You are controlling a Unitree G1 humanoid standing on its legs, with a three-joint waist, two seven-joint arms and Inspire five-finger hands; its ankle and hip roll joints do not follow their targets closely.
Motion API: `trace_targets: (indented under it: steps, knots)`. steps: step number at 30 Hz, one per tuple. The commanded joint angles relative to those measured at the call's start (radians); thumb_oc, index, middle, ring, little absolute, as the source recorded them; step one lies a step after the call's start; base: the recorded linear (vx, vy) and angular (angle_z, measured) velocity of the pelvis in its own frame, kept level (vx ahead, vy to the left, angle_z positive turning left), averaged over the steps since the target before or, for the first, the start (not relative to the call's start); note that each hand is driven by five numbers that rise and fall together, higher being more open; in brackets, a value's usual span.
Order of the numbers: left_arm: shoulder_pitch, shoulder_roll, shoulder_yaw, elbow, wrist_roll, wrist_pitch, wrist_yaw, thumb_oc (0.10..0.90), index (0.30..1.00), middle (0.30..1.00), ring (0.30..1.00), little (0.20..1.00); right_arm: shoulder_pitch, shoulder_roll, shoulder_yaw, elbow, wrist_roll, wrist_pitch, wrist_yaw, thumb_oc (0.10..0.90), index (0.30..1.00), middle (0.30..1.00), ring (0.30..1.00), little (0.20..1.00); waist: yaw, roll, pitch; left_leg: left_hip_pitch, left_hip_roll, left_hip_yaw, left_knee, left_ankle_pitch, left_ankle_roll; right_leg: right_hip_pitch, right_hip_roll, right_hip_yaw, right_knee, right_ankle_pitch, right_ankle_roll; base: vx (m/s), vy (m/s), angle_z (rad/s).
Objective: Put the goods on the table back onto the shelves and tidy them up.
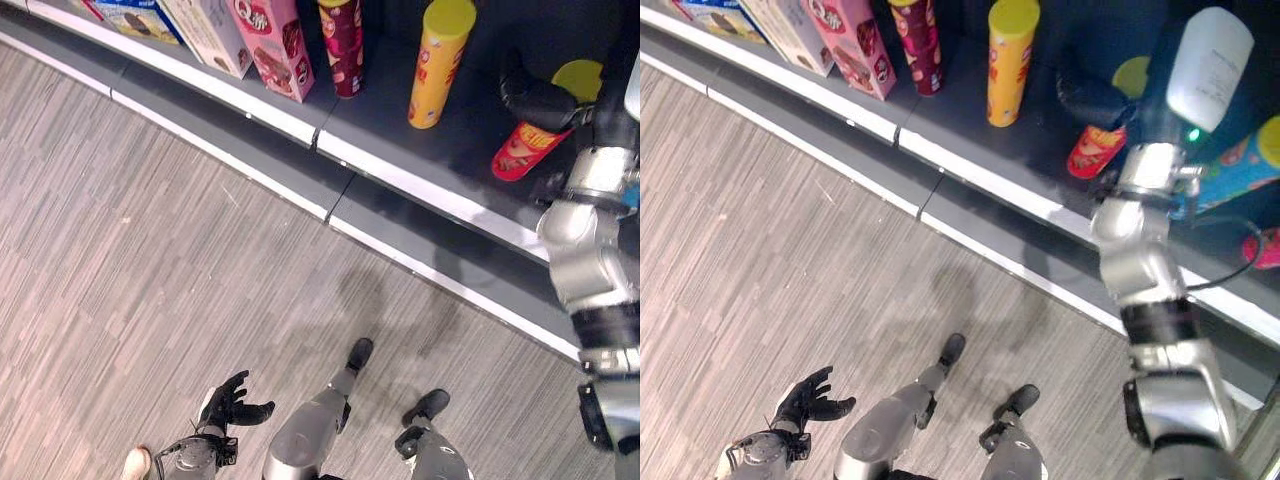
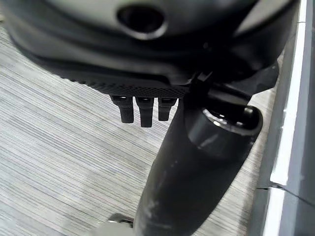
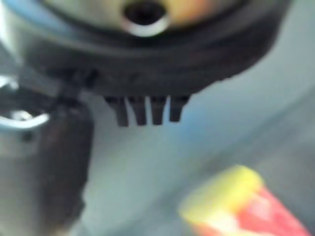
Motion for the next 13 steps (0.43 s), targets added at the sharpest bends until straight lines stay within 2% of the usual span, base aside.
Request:
trace_targets:
  steps: [1, 3, 4, 5, 6, 7, 8, 10, 11, 12, 13]
  knots:
    - [0.093, 0.057, 0.084, 0.079, 0.049, 0.018, -0.019, 0.8, 0.9, 0.9, 0.9, 0.9, 0.151, 0.063, -0.029, -0.107, 0.467, -0.255, 0.308, 0.8, 0.9, 0.9, 0.9, 0.9, -0.018, -0.123, -0.159, 0.086, 0.128, 0.151, -0.034, -0.11, -0.027, -0.046, -0.035, 0.112, 0.03, 0.058, 0.049, 0.08, -0.033, -0.85]
    - [0.105, 0.058, 0.101, 0.092, 0.05, 0.025, -0.032, 0.8, 0.9, 0.9, 0.9, 0.9, 0.203, 0.085, -0.057, -0.125, 0.511, -0.274, 0.314, 0.8, 0.9, 0.9, 0.9, 0.9, -0.023, -0.136, -0.177, 0.1, 0.129, 0.166, -0.035, -0.113, -0.025, -0.034, -0.028, 0.12, 0.014, 0.063, 0.049, 0.11, -0.029, -0.82]
    - [0.119, 0.069, 0.135, 0.105, 0.063, 0.023, -0.061, 0.8, 0.9, 0.9, 0.9, 0.9, 0.286, 0.11, -0.024, -0.13, 0.74, -0.294, 0.511, 0.8, 0.9, 0.9, 0.9, 0.9, -0.036, -0.159, -0.202, 0.125, 0.138, 0.195, -0.034, -0.123, -0.028, -0.016, -0.014, 0.139, -0.006, 0.065, 0.045, 0.11, -0.022, -0.7]
    - [0.119, 0.072, 0.154, 0.117, 0.067, 0.028, -0.076, 0.8, 0.9, 0.9, 0.9, 0.9, 0.327, 0.116, -0.02, -0.128, 0.801, -0.286, 0.558, 0.8, 0.9, 0.9, 0.9, 0.9, -0.046, -0.168, -0.216, 0.135, 0.141, 0.207, -0.035, -0.127, -0.029, -0.009, -0.009, 0.145, -0.014, 0.065, 0.045, 0.1, -0.009, -0.78]
    - [0.124, 0.078, 0.182, 0.137, 0.081, 0.028, -0.104, 0.8, 0.9, 0.9, 0.9, 0.9, 0.427, 0.137, 0.008, -0.118, 0.976, -0.251, 0.7, 0.8, 0.9, 0.9, 0.9, 0.9, -0.056, -0.185, -0.246, 0.16, 0.149, 0.235, -0.036, -0.137, -0.033, 0.008, 0.003, 0.159, -0.03, 0.064, 0.043, 0.06, 0.001, -0.93]
    - [0.126, 0.078, 0.181, 0.137, 0.081, 0.028, -0.105, 0.8, 0.9, 0.9, 0.9, 0.9, 0.43, 0.137, 0.007, -0.119, 0.978, -0.251, 0.702, 0.8, 0.9, 0.9, 0.9, 0.9, -0.055, -0.186, -0.249, 0.16, 0.149, 0.237, -0.036, -0.137, -0.033, 0.007, 0.003, 0.16, -0.032, 0.064, 0.043, 0.08, 0.014, -0.71]
    - [0.123, 0.078, 0.214, 0.169, 0.095, 0.023, -0.113, 0.8, 0.9, 0.9, 0.9, 0.9, 0.534, 0.149, 0.007, -0.122, 0.993, -0.222, 0.753, 0.8, 0.9, 0.9, 0.9, 0.9, -0.074, -0.198, -0.276, 0.185, 0.154, 0.261, -0.037, -0.147, -0.035, 0.02, 0.01, 0.172, -0.038, 0.061, 0.041, 0.07, 0.014, -0.51]
    - [0.106, 0.086, 0.252, 0.235, 0.115, 0.019, -0.124, 0.8, 0.9, 0.9, 0.9, 0.9, 0.616, 0.168, 0.042, -0.07, 1.047, -0.179, 0.836, 0.8, 0.9, 0.9, 0.9, 0.9, -0.088, -0.21, -0.306, 0.21, 0.16, 0.284, -0.04, -0.154, -0.039, 0.035, 0.021, 0.189, -0.044, 0.056, 0.038, 0.09, 0.012, -0.35]
    - [0.102, 0.093, 0.273, 0.252, 0.122, 0.015, -0.135, 0.8, 0.9, 0.9, 0.9, 0.9, 0.676, 0.168, 0.067, -0.03, 1.067, -0.139, 0.888, 0.8, 0.9, 0.9, 0.9, 0.9, -0.096, -0.217, -0.327, 0.23, 0.164, 0.304, -0.042, -0.16, -0.042, 0.045, 0.026, 0.201, -0.049, 0.052, 0.036, 0.09, 0.004, -0.38]
    - [0.09, 0.101, 0.286, 0.286, 0.133, 0.009, -0.146, 0.8, 0.9, 0.9, 0.9, 0.9, 0.715, 0.168, 0.112, 0.056, 1.034, -0.116, 0.922, 0.8, 0.9, 0.9, 0.9, 0.9, -0.107, -0.224, -0.347, 0.246, 0.169, 0.319, -0.042, -0.165, -0.046, 0.051, 0.031, 0.215, -0.051, 0.047, 0.034, 0.06, 0.001, -0.3]
    - [0.084, 0.101, 0.29, 0.29, 0.132, 0.008, -0.151, 0.8, 0.9, 0.9, 0.9, 0.9, 0.733, 0.188, 0.122, 0.115, 1.03, -0.104, 0.919, 0.8, 0.9, 0.9, 0.9, 0.9, -0.111, -0.224, -0.353, 0.253, 0.171, 0.328, -0.043, -0.166, -0.048, 0.055, 0.034, 0.222, -0.053, 0.045, 0.032, 0.04, -0.006, -0.24]
